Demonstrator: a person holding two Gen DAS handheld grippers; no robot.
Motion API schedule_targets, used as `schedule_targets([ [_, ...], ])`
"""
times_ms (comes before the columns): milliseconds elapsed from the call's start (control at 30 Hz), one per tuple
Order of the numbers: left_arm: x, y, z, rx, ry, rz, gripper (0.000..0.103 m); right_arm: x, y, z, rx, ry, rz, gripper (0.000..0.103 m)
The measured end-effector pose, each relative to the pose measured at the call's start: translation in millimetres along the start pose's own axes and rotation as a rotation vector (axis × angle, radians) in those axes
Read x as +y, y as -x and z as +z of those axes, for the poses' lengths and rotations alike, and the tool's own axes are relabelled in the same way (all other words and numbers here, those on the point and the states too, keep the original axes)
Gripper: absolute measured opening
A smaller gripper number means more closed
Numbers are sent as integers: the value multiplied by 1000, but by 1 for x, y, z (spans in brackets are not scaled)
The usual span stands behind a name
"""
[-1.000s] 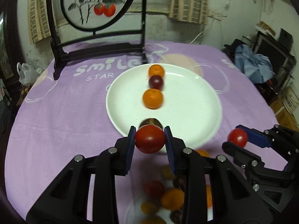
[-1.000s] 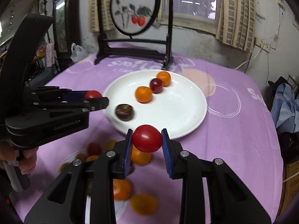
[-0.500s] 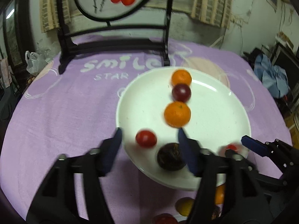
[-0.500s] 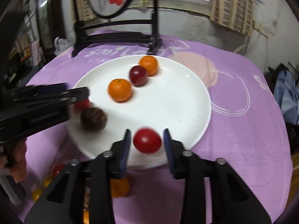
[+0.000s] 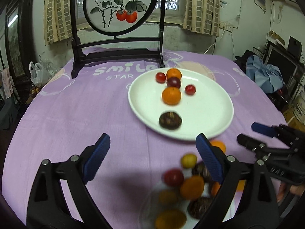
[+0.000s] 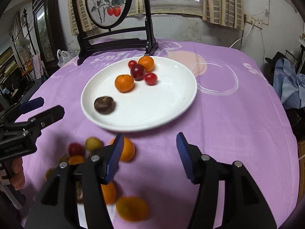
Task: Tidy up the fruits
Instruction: 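Grasp the large yellow citrus with the left tool while the right tool grasps an orange-yellow tomato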
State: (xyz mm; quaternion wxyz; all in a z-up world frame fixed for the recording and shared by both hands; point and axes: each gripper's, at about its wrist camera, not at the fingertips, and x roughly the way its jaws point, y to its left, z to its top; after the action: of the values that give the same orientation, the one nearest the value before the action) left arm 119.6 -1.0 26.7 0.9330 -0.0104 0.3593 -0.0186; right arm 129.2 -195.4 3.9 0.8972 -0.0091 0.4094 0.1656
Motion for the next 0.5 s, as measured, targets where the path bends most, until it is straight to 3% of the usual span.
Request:
schedule_targets([
  [167,6,9,-24,16,12,-8,94,0,21,-24,-11,-16,20,57],
  [500,23,13,-47,42,39,-34,94,19,37,-65,74,98,-2,57],
])
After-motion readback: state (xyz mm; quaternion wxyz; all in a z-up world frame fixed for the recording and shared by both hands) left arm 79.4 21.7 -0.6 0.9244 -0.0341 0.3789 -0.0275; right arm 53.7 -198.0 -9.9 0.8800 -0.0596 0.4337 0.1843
